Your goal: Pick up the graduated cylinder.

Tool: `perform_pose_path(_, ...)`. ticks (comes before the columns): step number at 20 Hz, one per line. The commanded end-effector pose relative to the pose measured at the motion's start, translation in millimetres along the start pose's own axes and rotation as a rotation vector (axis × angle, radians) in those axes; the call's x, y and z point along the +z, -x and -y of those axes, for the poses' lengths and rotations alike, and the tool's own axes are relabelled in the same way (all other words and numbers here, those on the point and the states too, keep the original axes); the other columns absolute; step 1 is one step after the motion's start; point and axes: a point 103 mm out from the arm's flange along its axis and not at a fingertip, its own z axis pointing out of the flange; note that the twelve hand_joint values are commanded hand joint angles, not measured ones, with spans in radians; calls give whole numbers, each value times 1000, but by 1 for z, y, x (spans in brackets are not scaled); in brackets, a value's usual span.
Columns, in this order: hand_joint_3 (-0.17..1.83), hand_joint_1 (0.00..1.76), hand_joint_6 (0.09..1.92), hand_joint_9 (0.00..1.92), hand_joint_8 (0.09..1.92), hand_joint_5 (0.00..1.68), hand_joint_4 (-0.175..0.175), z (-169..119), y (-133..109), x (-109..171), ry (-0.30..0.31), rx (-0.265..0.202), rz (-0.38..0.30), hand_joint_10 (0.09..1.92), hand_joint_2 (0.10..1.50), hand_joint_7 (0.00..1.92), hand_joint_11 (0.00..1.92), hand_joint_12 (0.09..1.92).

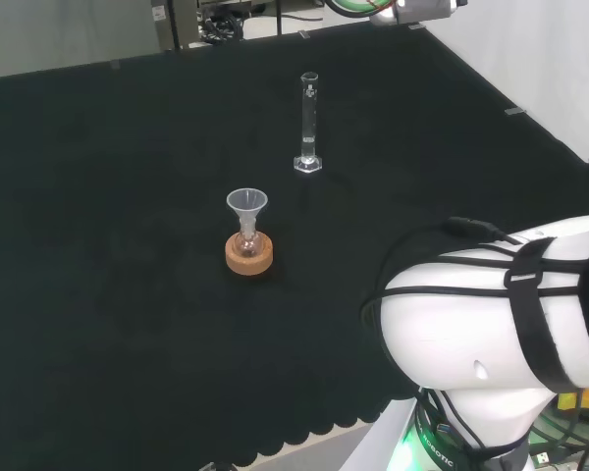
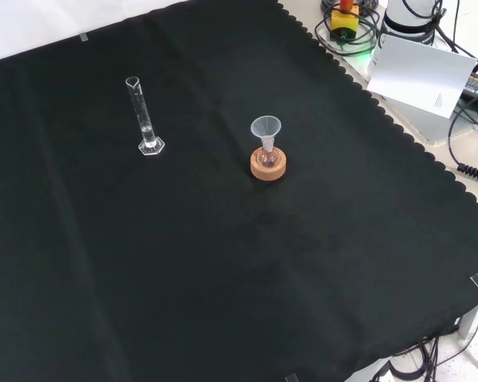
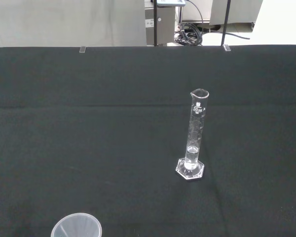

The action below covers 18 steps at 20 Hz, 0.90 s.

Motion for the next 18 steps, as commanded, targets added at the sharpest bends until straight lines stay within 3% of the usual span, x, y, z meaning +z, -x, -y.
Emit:
perform_pose_path(1,554,222,207,109,443,135,-36,0,-1,-1,17,-7,28,681,1073,0,16,1335)
perform_pose_path(4,404,194,87,95,421,182,-36,0,1,0,15,-5,11,697,1157,0,1,1364)
perform_pose_path(8,377,192,87,94,417,193,-36,-2,-4,-2,7,-45,29,700,1172,0,0,1367)
perform_pose_path(12,372,195,87,94,417,196,-36,-5,0,0,2,-43,9,701,1174,0,0,1368)
perform_pose_path(13,371,196,87,94,417,196,-36,-9,0,1,5,-96,11,701,1174,0,0,1368)
perform_pose_path(14,370,197,87,95,418,197,-36,-14,1,2,6,-109,10,701,1175,0,0,1368)
perform_pose_path(18,348,201,87,98,423,208,-37,-38,8,13,41,-87,35,700,1184,0,0,1370)
